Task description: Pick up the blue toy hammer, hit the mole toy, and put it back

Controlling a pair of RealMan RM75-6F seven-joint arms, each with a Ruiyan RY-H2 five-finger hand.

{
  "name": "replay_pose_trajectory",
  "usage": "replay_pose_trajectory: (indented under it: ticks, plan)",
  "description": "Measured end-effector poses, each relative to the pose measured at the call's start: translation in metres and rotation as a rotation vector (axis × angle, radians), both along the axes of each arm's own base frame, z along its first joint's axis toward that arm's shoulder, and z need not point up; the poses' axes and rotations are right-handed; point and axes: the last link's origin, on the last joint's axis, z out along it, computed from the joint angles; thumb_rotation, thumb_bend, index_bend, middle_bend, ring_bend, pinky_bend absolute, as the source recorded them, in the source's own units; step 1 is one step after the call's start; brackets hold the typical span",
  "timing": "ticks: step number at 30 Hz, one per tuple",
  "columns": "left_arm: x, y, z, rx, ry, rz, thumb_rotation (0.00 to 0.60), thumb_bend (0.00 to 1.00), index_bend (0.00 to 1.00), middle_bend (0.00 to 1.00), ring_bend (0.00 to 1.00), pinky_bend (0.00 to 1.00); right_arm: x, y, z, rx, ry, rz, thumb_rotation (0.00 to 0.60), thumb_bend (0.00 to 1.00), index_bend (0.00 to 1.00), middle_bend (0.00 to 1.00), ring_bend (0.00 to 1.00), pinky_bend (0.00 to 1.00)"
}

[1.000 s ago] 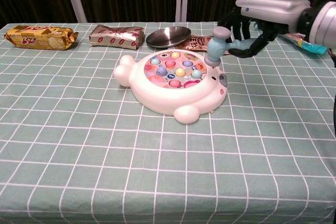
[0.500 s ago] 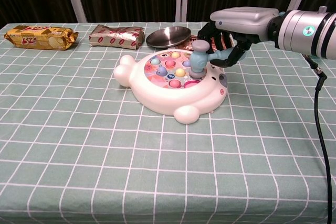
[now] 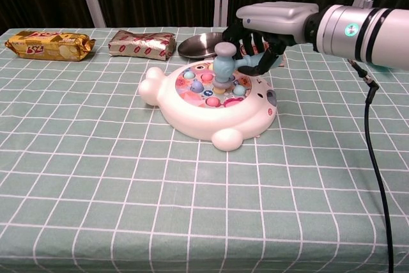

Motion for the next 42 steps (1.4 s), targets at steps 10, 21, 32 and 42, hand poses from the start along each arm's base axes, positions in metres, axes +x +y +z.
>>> replay_pose_trajectory:
  ticks: [10,21,32,42]
  plan:
    - [-0.003,-0.002,0.0,0.006,-0.006,0.003,0.6,0.03,0.18,0.16,0.07,0.01,0.012,-0.001,0.005,-0.018,-0.037,0.012,0.6,0.55,0.67,0.64,0.5,0.59]
    - [-0.003,-0.004,0.0,0.008,-0.007,0.012,0.6,0.03,0.18,0.16,0.07,0.01,0.034,-0.005,-0.017,0.003,0.038,0.055,0.6,0.55,0.66,0.63,0.5,0.59]
    - [-0.003,-0.005,0.0,0.014,-0.011,0.005,0.6,0.03,0.18,0.16,0.07,0.01,0.035,-0.012,0.001,-0.048,0.01,0.039,0.6,0.55,0.66,0.63,0.5,0.59]
    - [-0.005,-0.005,-0.001,0.011,-0.01,0.017,0.6,0.03,0.18,0.16,0.07,0.01,0.022,-0.029,-0.007,-0.058,0.052,-0.033,0.6,0.55,0.66,0.63,0.5,0.59]
